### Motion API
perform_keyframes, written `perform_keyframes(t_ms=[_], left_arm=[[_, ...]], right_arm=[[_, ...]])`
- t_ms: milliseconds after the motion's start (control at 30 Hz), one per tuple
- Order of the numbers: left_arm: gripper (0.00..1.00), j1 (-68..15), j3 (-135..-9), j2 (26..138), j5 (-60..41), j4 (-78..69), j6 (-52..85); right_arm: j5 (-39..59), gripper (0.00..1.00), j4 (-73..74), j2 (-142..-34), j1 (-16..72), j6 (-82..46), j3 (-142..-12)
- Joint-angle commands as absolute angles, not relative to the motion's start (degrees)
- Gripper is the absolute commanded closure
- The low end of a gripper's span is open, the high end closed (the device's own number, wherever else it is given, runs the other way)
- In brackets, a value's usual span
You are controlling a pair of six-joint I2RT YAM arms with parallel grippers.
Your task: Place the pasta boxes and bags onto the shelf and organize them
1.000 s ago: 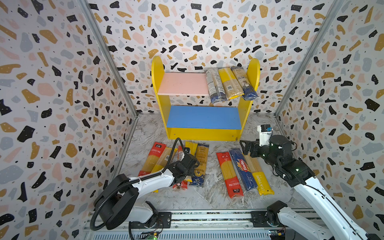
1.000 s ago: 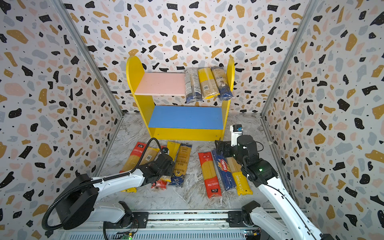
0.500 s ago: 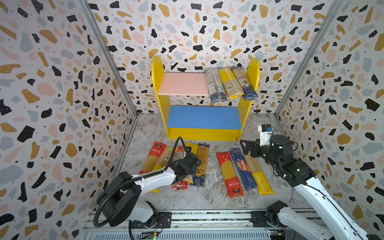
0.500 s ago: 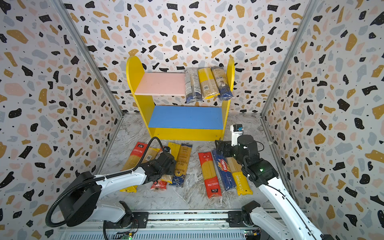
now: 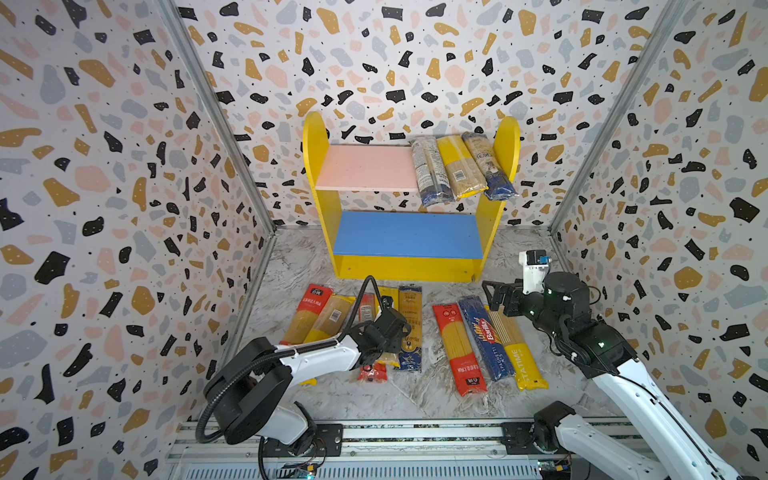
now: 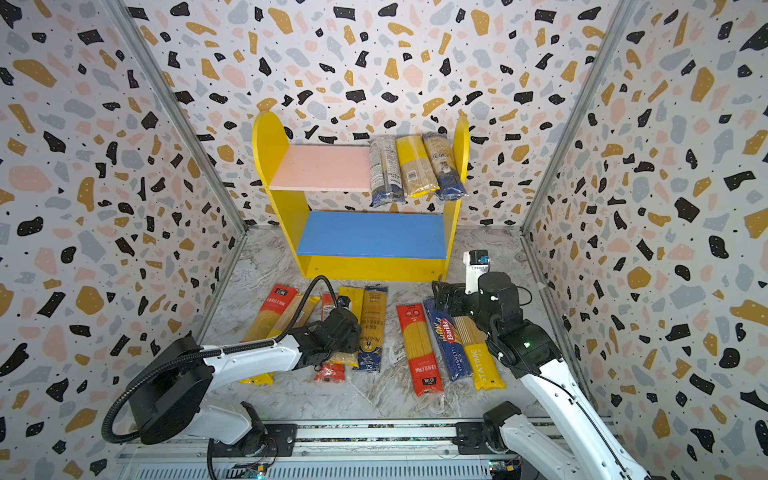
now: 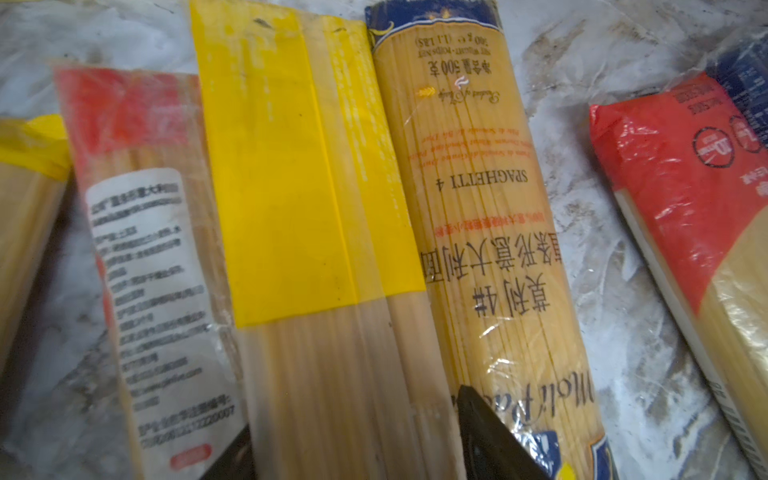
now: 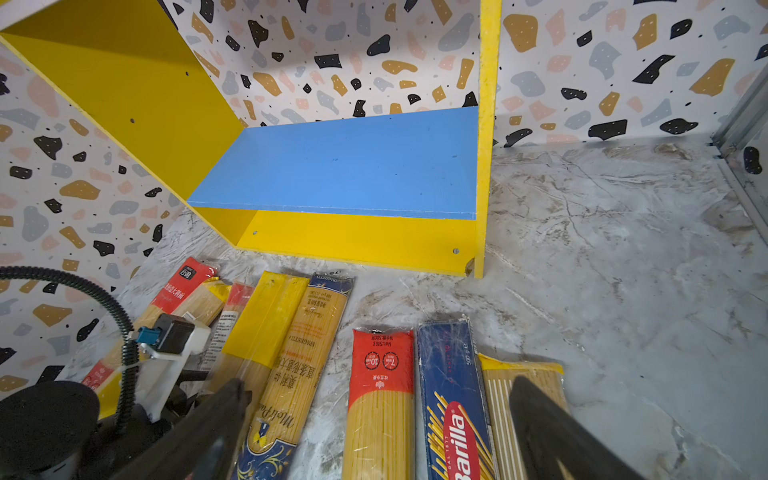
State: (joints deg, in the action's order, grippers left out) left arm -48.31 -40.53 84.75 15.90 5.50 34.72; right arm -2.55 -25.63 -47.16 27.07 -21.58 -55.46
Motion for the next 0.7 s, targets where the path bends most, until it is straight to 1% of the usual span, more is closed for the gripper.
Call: perform_keyframes(t_ms=[0,100,200,400,533,667], left_arm=[[0.38,-50.4,-44.2,88.2,11.4,0.6,35.3],[0.36,-51.2,-45.4,90.8,11.4,0.2,35.4],[0.34,-51.2,-44.7,91.1,13.7,1.3,35.6],[0.25,-50.2,-38.9,85.3,17.9,4.2,35.9],[0.24,-47.3,-33.6,79.9,17.6,4.5,36.2],[0.23,-45.9,-31.2,76.3,17.7,5.9,35.9]], right_arm=[[-2.9,0.01,-26.1,-45.8,27.1,-21.8,-56.0],[-3.4,0.01,-26.8,-45.1,27.0,-21.7,-56.1],[-3.7,0.01,-27.4,-44.8,27.0,-21.4,-56.3],[-3.7,0.01,-27.2,-45.1,27.0,-21.2,-56.3],[-2.9,0.01,-26.1,-45.4,27.0,-21.3,-55.8],[-2.8,0.01,-25.8,-45.3,27.0,-21.4,-55.7]])
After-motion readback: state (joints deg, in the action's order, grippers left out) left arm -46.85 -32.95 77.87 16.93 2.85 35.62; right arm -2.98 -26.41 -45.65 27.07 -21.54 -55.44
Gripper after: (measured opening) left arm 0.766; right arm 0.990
